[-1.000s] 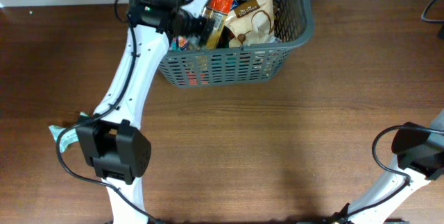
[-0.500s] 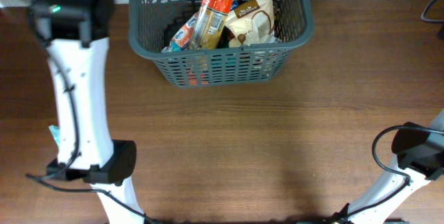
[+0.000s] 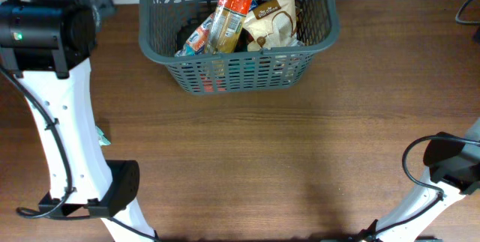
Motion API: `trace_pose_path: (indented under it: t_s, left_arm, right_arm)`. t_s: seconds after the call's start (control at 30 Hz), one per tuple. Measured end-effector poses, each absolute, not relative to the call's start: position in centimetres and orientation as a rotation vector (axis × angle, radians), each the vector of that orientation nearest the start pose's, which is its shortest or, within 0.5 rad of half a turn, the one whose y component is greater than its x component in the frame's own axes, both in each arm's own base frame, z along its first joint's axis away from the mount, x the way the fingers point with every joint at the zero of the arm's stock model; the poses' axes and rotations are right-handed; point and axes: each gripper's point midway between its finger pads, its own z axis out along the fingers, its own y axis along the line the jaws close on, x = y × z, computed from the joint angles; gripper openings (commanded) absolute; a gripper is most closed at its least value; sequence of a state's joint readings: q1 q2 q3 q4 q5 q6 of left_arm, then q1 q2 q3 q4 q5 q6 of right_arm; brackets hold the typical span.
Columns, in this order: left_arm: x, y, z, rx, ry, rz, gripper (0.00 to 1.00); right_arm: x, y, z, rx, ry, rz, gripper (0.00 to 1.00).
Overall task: Pack container
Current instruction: 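Withdraw the left gripper toward the mint-green wipes packet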
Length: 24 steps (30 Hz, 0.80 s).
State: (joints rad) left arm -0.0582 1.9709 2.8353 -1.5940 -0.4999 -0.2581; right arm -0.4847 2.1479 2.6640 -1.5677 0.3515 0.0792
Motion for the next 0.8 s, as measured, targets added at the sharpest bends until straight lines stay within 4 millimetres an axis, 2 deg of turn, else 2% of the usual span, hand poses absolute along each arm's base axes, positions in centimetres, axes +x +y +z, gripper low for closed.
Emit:
trace_pose_path:
  t_s: [0.1, 0.37, 0.5, 0.63, 0.67, 0.7, 0.8]
  left_arm:
    - [39.1, 7.7, 42.1, -0.637, 2.191, 0.433, 0.64]
    - [38.0, 11.8, 42.0, -0.913, 2.093, 0.41, 0.59]
    - [37.4, 14.0, 41.0, -1.05, 2.066, 0.399, 0.55]
    - [36.6, 16.9, 38.1, -1.251, 2.06, 0.416, 0.55]
    - [36.2, 17.9, 36.7, -1.324, 2.066, 0.432, 0.55]
    - [36.1, 18.0, 36.4, -1.346, 2.066, 0.434, 0.54]
    - [35.2, 19.5, 32.3, -1.521, 2.1, 0.457, 0.54]
  right_arm:
    - [38.3, -26.9, 30.4, 0.854, 2.501, -0.601, 0.99]
    - [38.3, -26.9, 30.4, 0.854, 2.502, -0.601, 0.99]
    - [38.3, -26.9, 30.3, 0.854, 2.502, -0.601, 0.99]
    - [38.3, -26.9, 30.4, 0.854, 2.501, -0.601, 0.99]
    - [38.3, -26.9, 30.4, 0.854, 2.502, -0.601, 0.99]
    - [38.3, -26.9, 30.4, 0.854, 2.502, -0.601, 0.99]
    - [38.3, -26.9, 30.4, 0.855, 2.502, -0.601, 0.99]
